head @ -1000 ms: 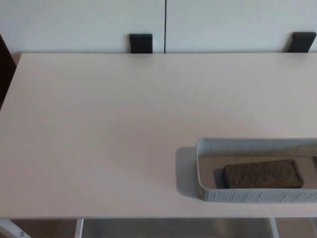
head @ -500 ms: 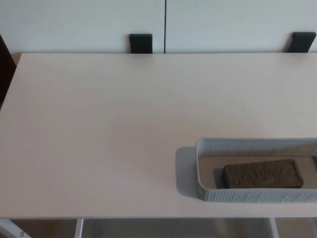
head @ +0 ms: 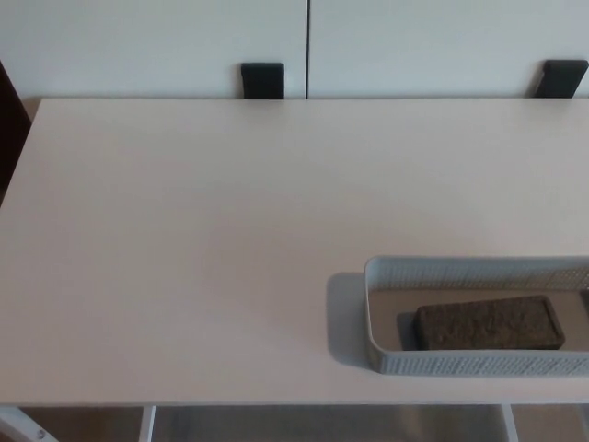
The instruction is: The robot walks towards a desk on which an eraser is kept on the left hand side and a container is kept on the right hand side. The robot picks up the eraser using its left hand and places it in the container.
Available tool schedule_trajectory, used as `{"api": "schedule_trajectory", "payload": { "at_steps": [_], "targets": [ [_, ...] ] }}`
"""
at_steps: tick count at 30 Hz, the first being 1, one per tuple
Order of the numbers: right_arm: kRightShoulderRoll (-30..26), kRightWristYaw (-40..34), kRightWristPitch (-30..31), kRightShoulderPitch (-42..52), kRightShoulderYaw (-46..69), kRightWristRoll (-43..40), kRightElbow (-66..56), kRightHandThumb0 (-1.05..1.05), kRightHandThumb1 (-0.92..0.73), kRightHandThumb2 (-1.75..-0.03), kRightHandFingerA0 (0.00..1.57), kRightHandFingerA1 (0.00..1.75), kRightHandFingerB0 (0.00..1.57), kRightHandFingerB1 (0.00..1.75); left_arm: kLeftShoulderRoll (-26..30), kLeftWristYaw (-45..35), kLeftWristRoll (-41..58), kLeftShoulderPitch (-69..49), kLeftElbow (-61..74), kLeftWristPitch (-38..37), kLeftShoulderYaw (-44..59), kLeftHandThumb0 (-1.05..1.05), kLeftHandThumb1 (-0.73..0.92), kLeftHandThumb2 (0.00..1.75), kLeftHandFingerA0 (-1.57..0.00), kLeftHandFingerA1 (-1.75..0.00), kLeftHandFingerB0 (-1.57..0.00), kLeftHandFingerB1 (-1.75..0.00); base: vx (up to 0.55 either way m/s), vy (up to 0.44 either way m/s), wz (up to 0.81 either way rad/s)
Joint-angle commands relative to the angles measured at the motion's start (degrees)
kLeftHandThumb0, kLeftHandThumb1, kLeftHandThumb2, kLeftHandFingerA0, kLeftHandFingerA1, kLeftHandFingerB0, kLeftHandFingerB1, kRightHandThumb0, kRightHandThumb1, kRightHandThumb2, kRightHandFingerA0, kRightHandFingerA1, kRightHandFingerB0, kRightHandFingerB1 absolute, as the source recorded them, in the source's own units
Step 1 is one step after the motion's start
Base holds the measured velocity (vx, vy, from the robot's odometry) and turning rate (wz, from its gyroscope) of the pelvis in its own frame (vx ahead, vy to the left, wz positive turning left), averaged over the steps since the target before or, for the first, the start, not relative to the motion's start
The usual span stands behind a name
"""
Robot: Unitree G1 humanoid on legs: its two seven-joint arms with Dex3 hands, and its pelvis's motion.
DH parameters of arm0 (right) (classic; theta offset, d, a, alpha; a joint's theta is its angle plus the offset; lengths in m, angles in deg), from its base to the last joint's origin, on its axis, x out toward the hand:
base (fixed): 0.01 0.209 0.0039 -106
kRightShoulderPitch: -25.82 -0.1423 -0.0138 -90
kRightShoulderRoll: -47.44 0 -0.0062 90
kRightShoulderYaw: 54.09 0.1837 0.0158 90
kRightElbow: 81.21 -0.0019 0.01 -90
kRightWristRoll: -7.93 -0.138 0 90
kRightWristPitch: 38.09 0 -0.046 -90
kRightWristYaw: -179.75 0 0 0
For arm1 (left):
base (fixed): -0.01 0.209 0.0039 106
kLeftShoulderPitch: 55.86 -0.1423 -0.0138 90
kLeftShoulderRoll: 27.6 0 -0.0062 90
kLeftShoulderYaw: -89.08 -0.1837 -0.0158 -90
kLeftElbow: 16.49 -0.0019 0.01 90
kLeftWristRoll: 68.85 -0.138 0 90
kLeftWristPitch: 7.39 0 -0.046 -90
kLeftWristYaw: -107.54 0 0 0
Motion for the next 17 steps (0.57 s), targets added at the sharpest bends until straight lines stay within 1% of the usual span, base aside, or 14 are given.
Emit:
{"api": "schedule_trajectory", "payload": {
  "at_steps": [1, 2, 3, 11, 17],
  "targets": [
    [-1.6, -1.2, -3.5, -0.2, 0.7, 1.0, 1.4, -0.42, -0.53, -0.57, 0.65, 0.43, 0.54, 0.41, 2.5, 4.6, -3.5, 0.3, -2.1, -9.4, -1.0, -0.49, 0.64, 0.59, -0.53, -0.40, -0.39, -0.34, 0.00, 0.000, 0.00],
    [-1.6, -1.2, -3.4, -0.2, 0.7, 0.9, 1.3, -0.41, -0.53, -0.57, 0.66, 0.43, 0.55, 0.41, 2.5, 4.7, -3.5, 0.3, -2.2, -9.6, -1.1, -0.50, 0.63, 0.59, -0.53, -0.40, -0.40, -0.34, 0.00, 0.000, 0.00],
    [-1.6, -1.2, -3.5, -0.2, 0.7, 0.9, 1.4, -0.41, -0.54, -0.56, 0.67, 0.43, 0.56, 0.42, 2.6, 4.9, -3.6, 0.3, -2.1, -9.6, -1.2, -0.55, 0.53, 0.82, -0.47, -0.52, -0.34, -0.46, 0.00, 0.000, 0.00],
    [-2.0, -1.6, -3.8, -0.3, 0.6, 1.3, 1.3, -0.41, -0.54, -0.57, 0.67, 0.43, 0.56, 0.42, 3.1, 5.5, -3.5, 0.9, -3.9, -12.1, -1.9, -0.55, 0.53, 0.82, -0.48, -0.53, -0.34, -0.46, 0.00, 0.000, 0.00],
    [-2.0, -1.7, -3.4, -0.8, 0.7, 1.4, 1.2, -0.40, -0.54, -0.57, 0.67, 0.43, 0.55, 0.42, 3.3, 5.5, -3.6, 1.0, -3.0, -11.4, -2.1, -0.54, 0.53, 0.82, -0.48, -0.52, -0.34, -0.46, 0.00, 0.000, 0.00]
  ]
}}
